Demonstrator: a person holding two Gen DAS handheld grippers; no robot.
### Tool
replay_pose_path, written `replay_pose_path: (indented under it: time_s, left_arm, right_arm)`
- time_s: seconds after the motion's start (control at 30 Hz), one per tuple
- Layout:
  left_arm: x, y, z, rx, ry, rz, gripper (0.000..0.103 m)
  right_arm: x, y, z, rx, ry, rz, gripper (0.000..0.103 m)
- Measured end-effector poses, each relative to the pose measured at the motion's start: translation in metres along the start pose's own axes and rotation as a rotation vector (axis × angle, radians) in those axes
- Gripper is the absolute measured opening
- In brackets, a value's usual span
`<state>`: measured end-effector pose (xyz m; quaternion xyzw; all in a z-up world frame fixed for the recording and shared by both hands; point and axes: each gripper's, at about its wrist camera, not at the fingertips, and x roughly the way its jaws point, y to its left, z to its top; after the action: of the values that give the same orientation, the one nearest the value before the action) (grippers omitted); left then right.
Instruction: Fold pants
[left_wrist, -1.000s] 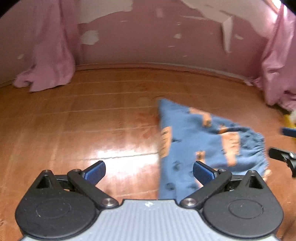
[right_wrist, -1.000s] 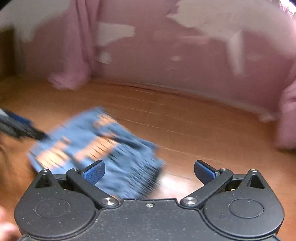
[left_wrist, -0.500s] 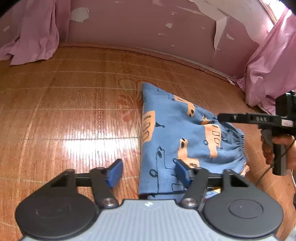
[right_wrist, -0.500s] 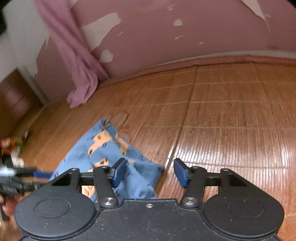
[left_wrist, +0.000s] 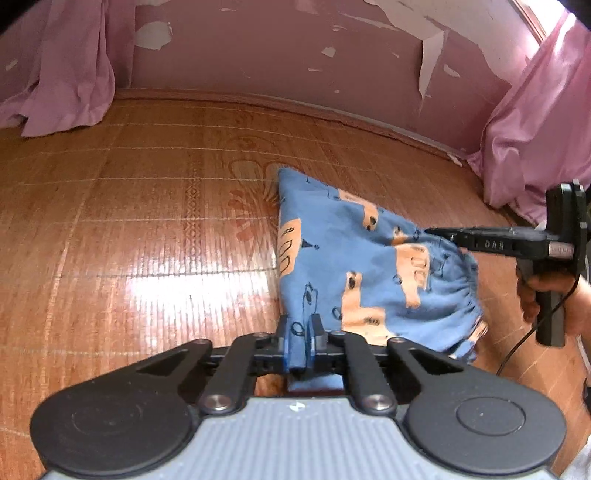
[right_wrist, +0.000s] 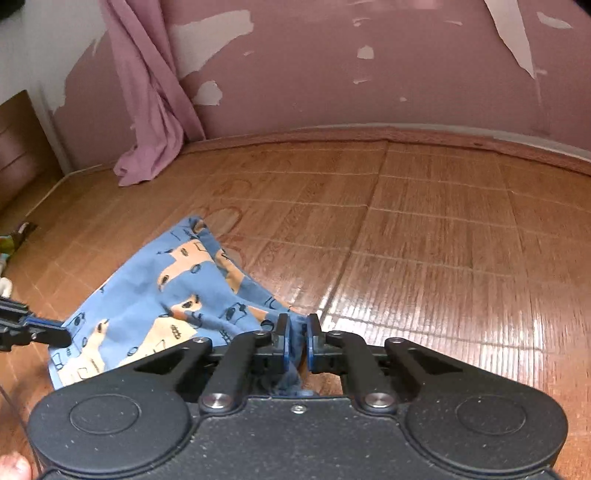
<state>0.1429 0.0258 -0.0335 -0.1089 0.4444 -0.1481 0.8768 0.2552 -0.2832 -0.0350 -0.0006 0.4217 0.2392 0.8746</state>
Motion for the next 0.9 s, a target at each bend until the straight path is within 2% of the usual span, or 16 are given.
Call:
replay_pose_path:
  time_s: [0.1, 0.23, 0.3, 0.33, 0.4, 0.43, 0.47, 0.67, 0.83, 0.9]
  left_arm:
    - [0.002, 0.003, -0.003, -0.014, -0.001, -0.001, 0.009]
    - [0.001, 0.002, 0.0, 0.001, 0.003, 0.005, 0.01]
    - [0.002, 0.001, 0.0, 0.007, 0.003, 0.01, 0.01]
    - [0.002, 0.0, 0.0, 0.008, 0.002, 0.012, 0.01]
    - [0.003, -0.001, 0.0, 0.014, 0.002, 0.016, 0.011]
    - [0.003, -0.001, 0.0, 0.016, 0.003, 0.016, 0.011]
    - [0.003, -0.001, 0.0, 0.016, 0.004, 0.015, 0.011]
    - [0.002, 0.001, 0.0, 0.009, 0.006, 0.019, 0.018]
    - [0.0, 0.007, 0.0, -0.007, 0.006, 0.026, 0.037]
    - [0.0, 0.01, 0.0, -0.021, 0.006, 0.025, 0.053]
  right_arm:
    - [0.003, -0.005, -0.002, 0.039, -0.005, 0.013, 0.009]
    - [-0.008, -0.016, -0.004, 0.131, -0.026, 0.033, 0.03]
    - [-0.018, -0.024, -0.008, 0.188, -0.049, 0.06, 0.033]
    - [-0.023, -0.027, -0.01, 0.216, -0.061, 0.07, 0.038]
    - [-0.03, -0.033, -0.014, 0.257, -0.079, 0.092, 0.053]
    - [-0.031, -0.036, -0.016, 0.269, -0.084, 0.111, 0.065]
    - [-0.031, -0.036, -0.016, 0.269, -0.08, 0.122, 0.071]
    - [-0.015, -0.029, -0.014, 0.206, -0.03, 0.129, 0.072]
    - [-0.007, -0.018, -0.008, 0.147, -0.026, 0.116, 0.074]
    - [-0.007, -0.015, -0.01, 0.124, -0.032, 0.104, 0.075]
